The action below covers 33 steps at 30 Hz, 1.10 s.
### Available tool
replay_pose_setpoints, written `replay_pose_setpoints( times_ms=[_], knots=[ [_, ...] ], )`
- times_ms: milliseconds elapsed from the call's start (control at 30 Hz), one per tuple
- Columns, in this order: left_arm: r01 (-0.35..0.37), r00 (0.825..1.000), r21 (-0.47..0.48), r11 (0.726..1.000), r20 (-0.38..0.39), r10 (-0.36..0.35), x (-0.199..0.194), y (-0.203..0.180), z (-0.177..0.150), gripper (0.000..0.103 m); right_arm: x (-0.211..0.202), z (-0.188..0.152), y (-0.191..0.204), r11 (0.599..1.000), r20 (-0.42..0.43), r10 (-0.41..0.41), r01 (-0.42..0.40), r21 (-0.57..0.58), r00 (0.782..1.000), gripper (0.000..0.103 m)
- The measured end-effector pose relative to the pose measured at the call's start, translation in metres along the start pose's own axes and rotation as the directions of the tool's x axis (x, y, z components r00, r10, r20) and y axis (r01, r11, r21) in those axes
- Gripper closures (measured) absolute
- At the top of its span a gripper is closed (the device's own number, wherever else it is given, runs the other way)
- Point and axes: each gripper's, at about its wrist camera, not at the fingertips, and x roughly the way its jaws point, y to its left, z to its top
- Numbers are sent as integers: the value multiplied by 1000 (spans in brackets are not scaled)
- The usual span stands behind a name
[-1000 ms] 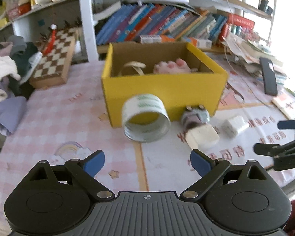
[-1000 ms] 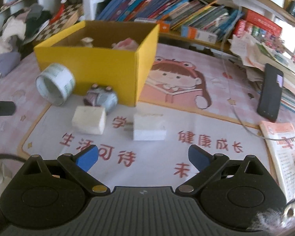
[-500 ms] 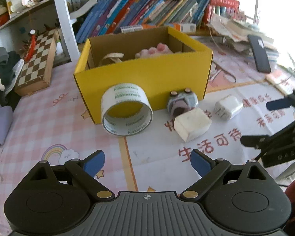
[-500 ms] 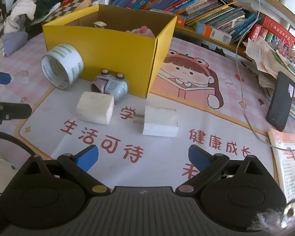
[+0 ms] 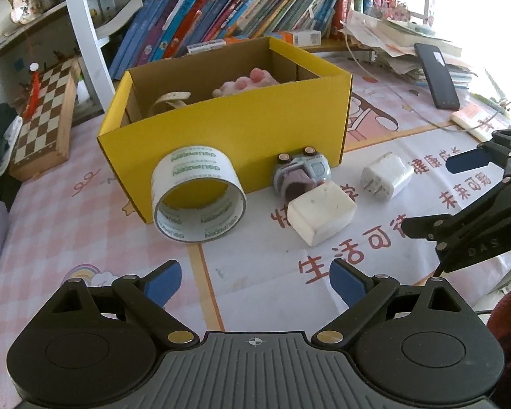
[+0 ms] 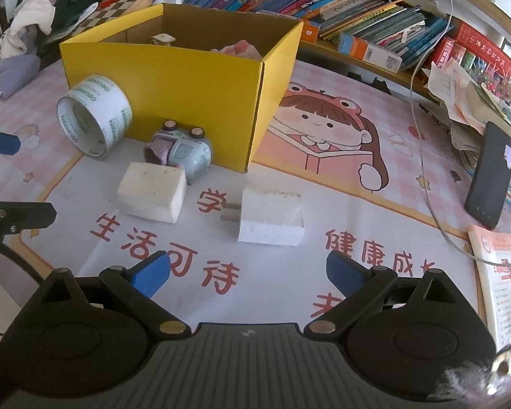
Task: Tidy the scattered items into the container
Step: 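Move the left gripper toward the white block while the right gripper approaches the large white charger, then close the left gripper on the white block while the right gripper grasps the large white charger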
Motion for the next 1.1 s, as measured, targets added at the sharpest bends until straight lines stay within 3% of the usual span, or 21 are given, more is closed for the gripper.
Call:
replay_pose_setpoints(
  times_ms=[467, 700, 933, 1100],
  knots=[
    [67, 998, 108, 992, -11, -66, 23, -16, 13, 10, 24, 16, -11, 999, -14, 20, -20, 28, 1000, 8],
    [114, 993, 147, 983, -23, -112, 39, -21, 22, 15, 35, 24, -18, 999, -23, 23, -22, 39, 999, 20],
    [158, 987, 166, 973, -37, -154, 55, -26, 28, 18, 45, 31, -22, 999, -36, 32, -31, 30, 999, 24],
    [173, 984, 159, 972, -69, -164, 68, -26, 30, 23, 54, 33, -23, 998, -63, 52, -50, 31, 997, 35]
  ],
)
